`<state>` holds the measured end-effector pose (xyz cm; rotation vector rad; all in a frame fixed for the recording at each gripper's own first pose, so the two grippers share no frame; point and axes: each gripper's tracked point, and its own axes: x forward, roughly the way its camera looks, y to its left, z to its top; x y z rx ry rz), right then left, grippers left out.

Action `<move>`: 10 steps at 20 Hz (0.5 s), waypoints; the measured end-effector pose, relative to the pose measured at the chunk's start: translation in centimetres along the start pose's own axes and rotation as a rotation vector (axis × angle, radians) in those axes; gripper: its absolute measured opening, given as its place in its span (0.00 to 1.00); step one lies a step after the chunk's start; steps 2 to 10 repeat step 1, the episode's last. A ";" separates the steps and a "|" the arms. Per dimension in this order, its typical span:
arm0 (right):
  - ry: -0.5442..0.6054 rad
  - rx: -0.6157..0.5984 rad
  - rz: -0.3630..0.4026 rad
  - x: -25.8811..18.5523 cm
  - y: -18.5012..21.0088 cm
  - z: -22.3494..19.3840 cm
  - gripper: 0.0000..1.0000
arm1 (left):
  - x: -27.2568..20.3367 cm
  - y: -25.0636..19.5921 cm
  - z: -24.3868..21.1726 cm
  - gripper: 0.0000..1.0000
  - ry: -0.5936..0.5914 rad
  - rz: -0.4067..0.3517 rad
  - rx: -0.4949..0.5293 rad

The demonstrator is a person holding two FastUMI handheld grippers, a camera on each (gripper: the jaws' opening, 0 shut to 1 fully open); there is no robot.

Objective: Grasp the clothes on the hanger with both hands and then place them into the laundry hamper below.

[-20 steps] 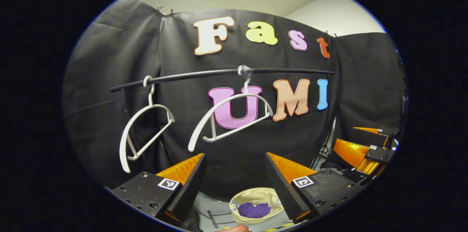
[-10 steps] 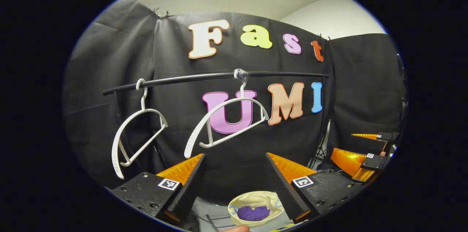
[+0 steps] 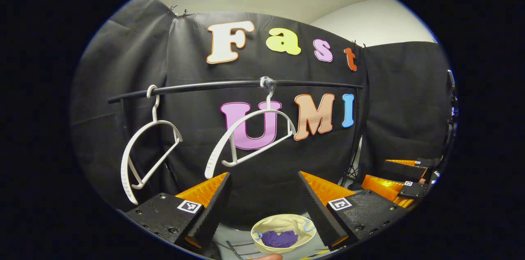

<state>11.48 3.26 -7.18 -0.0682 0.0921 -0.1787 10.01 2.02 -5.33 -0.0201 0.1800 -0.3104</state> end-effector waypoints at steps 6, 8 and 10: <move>-0.004 0.001 0.009 0.1 -0.1 0.2 0.99 | 0.1 0.1 0.1 0.99 -0.003 0.005 0.000; -0.004 0.001 0.009 0.1 -0.1 0.2 0.99 | 0.1 0.1 0.1 0.99 -0.003 0.005 0.000; -0.004 0.001 0.009 0.1 -0.1 0.2 0.99 | 0.1 0.1 0.1 0.99 -0.003 0.005 0.000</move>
